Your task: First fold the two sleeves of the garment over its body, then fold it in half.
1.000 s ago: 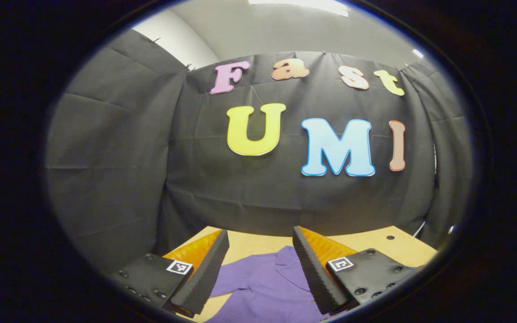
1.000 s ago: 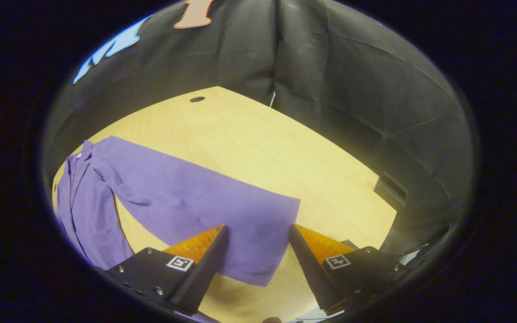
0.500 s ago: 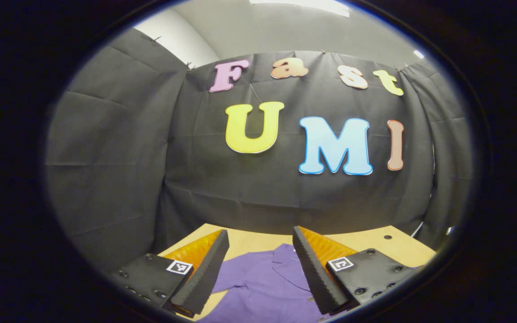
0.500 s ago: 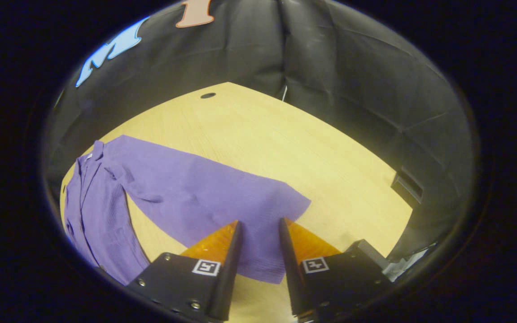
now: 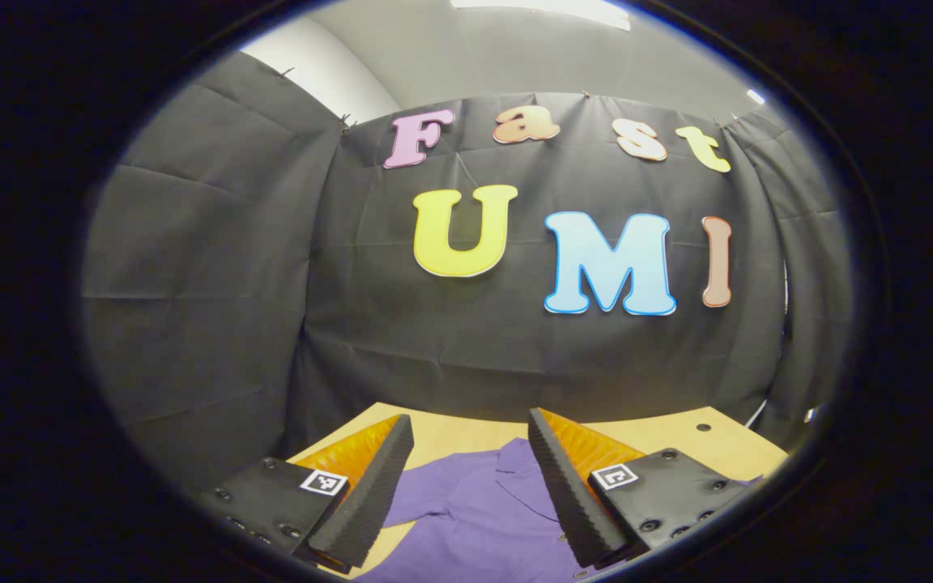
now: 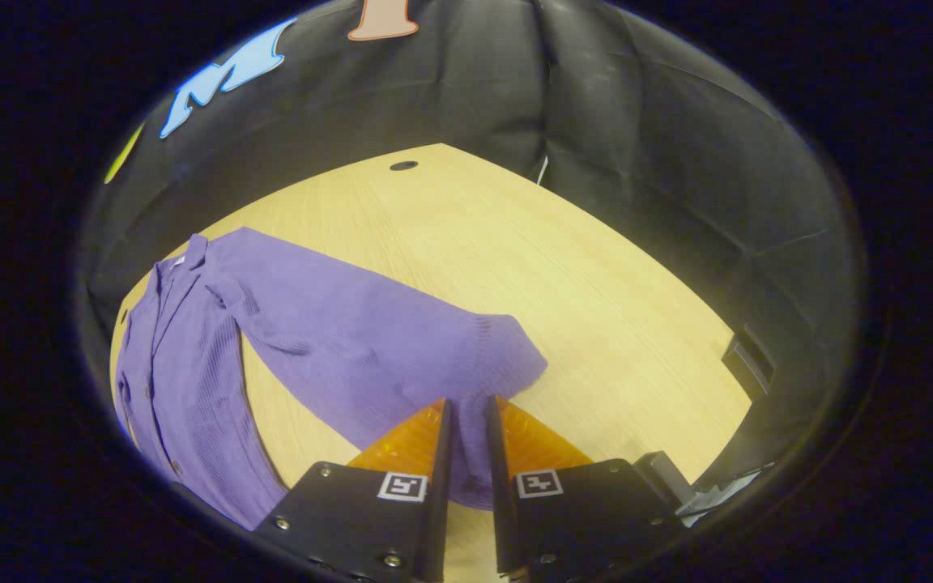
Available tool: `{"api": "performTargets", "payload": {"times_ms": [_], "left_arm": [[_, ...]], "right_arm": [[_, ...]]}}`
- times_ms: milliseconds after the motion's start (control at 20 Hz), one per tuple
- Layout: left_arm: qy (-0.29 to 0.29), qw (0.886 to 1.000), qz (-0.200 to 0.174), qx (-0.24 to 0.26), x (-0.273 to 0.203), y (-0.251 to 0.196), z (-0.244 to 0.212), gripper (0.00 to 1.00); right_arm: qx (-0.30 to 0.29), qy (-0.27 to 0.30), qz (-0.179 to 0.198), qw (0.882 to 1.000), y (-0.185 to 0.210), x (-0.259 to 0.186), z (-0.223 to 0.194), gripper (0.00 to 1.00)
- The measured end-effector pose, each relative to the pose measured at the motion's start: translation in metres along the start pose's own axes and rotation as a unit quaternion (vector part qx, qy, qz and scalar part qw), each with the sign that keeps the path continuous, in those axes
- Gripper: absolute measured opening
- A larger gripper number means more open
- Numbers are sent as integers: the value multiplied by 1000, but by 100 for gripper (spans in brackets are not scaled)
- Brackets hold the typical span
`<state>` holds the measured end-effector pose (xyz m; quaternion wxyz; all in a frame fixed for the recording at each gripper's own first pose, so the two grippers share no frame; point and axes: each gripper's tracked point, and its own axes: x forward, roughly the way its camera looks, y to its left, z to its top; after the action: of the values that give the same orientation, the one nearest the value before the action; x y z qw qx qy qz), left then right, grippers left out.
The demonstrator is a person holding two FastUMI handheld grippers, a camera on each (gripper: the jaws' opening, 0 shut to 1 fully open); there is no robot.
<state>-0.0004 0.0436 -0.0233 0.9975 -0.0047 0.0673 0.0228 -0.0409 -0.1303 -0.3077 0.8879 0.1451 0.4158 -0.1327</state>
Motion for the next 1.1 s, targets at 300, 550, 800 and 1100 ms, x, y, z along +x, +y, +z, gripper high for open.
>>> {"api": "performTargets", "payload": {"times_ms": [300, 550, 800, 1100], "left_arm": [[-2, 1000, -2, -4, -1, -1, 0, 96], [-4, 1000, -1, 1, 0, 1, 1, 96], [-3, 1000, -1, 7, 1, 4, -1, 96], [6, 1000, 4, -6, 0, 11, -6, 96]], "right_arm": [[55, 6, -1, 998, -2, -3, 3, 1], [47, -20, 10, 999, 3, -2, 13, 1], [56, -57, 72, 994, 50, -27, 44, 1], [35, -106, 142, 983, 114, -59, 97, 5]]}}
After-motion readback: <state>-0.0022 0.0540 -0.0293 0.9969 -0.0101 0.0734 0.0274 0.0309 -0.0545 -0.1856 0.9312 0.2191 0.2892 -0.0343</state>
